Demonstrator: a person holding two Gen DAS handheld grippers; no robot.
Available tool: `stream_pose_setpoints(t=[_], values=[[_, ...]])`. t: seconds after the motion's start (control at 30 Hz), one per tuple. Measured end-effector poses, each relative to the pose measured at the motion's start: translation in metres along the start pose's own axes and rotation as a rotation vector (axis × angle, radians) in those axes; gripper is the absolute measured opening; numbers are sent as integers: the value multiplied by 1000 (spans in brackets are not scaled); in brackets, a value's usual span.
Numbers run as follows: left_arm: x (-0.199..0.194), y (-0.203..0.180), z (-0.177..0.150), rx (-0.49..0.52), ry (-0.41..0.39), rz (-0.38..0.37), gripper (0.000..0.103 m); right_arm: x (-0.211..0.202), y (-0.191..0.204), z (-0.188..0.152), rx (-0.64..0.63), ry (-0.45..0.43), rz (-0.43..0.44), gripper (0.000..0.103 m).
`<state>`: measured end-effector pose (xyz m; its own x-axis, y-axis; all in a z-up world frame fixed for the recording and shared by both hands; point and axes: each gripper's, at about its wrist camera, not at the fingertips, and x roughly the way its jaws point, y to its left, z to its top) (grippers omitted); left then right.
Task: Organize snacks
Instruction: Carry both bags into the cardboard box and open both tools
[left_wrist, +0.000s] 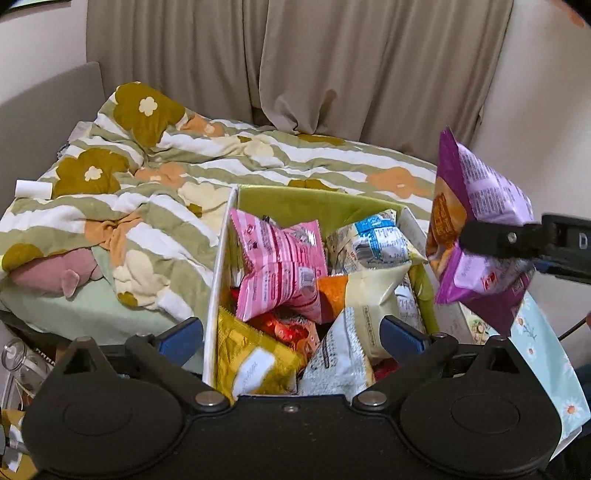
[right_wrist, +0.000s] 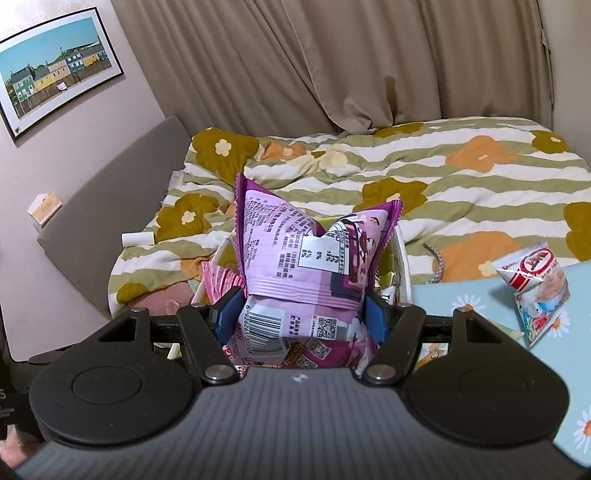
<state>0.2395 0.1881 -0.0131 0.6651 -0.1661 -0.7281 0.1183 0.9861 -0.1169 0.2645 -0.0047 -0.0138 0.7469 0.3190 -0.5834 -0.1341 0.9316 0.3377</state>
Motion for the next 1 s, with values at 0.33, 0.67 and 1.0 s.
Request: stream_pose_setpoints(t=[0.33,0.67,1.0], values=[[-16,2,3,-13,-24,25,103,9,17,9,-30,5,72,84],[-12,8,4,-16,-10,67,103,50,24,14,-3,69,129,94],[-6,11,-2,-32,13,66,103,45,18,-2,-20,34,78,103]])
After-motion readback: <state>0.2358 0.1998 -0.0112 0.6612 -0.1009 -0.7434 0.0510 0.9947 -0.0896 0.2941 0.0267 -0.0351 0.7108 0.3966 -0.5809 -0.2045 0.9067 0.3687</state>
